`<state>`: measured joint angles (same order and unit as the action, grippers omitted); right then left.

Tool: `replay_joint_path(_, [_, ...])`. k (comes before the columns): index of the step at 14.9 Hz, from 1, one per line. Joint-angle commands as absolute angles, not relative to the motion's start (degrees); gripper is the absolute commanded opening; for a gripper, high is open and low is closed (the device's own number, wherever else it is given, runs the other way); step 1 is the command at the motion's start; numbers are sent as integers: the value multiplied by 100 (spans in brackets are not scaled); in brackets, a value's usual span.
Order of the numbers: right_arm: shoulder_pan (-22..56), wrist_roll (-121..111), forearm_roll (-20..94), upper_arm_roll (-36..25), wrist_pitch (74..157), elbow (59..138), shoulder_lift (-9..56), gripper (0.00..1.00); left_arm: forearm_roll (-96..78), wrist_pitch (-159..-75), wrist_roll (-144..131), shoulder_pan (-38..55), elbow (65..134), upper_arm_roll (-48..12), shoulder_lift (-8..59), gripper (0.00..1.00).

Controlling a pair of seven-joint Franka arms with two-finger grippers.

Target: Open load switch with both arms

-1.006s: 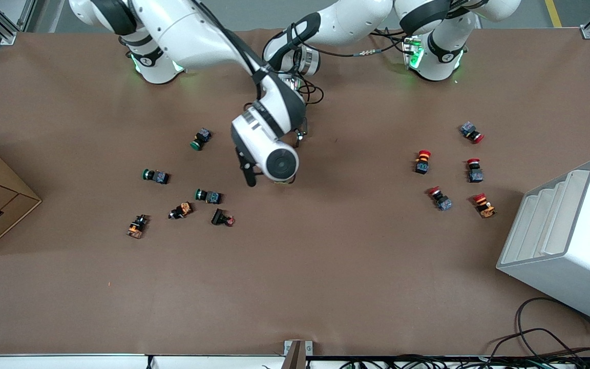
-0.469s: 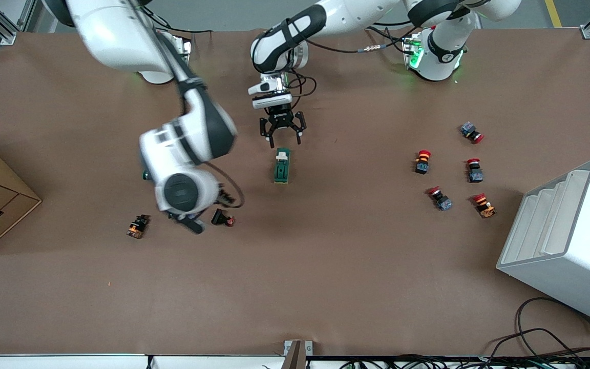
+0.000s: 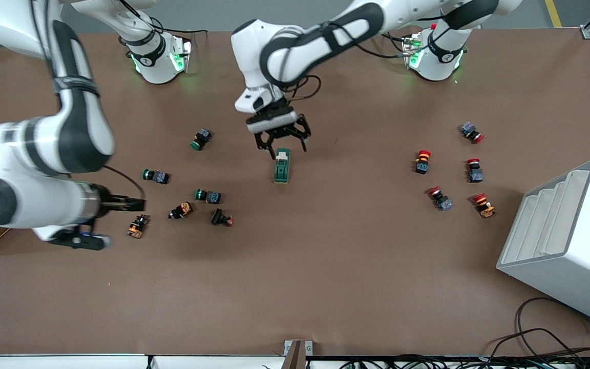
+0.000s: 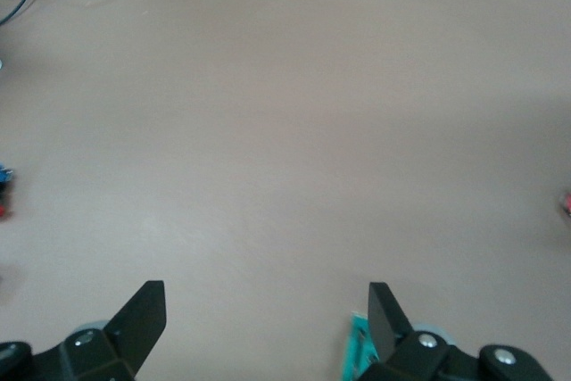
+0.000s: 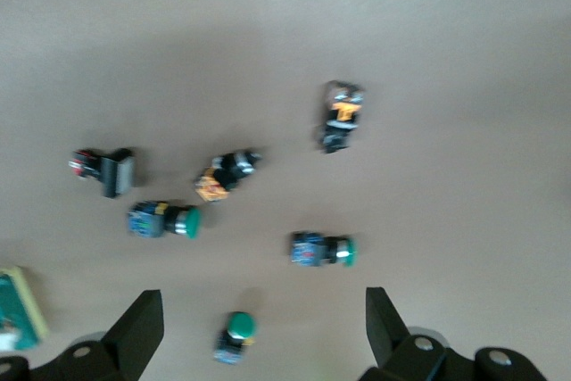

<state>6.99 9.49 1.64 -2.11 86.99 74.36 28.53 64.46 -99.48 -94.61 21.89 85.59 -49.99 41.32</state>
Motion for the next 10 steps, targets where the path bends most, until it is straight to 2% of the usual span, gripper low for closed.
replay_joint_path(1, [475, 275, -254, -70, 8658, 7778, 2400, 100, 5610, -9800, -8592, 1532, 8490, -5107, 3641, 100])
replay_joint_path(5, [-78, -640, -290, -70, 8561, 7717, 2101, 100, 4686, -9800, -7429, 591, 8192, -5115, 3296, 100])
replay_joint_path(10, [-386, -694, -229, -88, 8473, 7515, 2074, 100, 3598, -9800, -6217, -342, 7884, -5089, 2946, 100])
